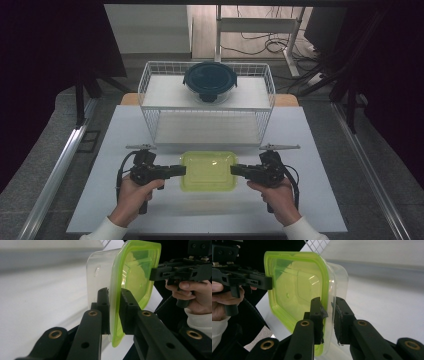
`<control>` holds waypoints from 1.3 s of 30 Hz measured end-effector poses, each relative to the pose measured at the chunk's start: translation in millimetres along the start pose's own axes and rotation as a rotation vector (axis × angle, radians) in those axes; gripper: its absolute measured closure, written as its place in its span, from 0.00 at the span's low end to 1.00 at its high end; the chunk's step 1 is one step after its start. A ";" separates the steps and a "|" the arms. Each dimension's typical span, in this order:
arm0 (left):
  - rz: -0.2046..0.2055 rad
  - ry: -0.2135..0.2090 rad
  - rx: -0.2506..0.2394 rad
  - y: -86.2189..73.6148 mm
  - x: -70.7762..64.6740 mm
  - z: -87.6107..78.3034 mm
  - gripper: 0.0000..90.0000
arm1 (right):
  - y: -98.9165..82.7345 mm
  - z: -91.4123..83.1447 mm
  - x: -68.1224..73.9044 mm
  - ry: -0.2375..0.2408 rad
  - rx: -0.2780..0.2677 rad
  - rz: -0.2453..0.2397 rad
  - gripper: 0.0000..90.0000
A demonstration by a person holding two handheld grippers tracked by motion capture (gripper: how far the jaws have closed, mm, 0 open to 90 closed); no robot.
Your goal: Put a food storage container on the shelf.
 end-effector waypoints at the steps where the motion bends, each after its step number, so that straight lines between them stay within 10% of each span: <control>1: 0.006 0.001 -0.003 3.1 -1.3 -1.4 0.89 | 5.0 -1.3 1.6 0.006 -0.008 -0.002 0.86; 31: 0.093 -0.021 -0.121 75.4 -29.4 -37.0 0.89 | 88.1 -24.9 38.5 0.018 -0.082 -0.141 0.86; 39: 0.065 -0.048 -0.128 100.3 -26.8 -38.0 0.90 | 118.2 -28.1 41.7 0.023 -0.093 -0.142 0.86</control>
Point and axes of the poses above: each handheld gripper's, and its own axes: z roughly forward along the jaws, y roughly out of its top, x roughly to its left, the point moved 5 cm from there along z, roughly forward along the jaws, and after that the axes turned 5 degrees about -x, right-handed, at the moved point
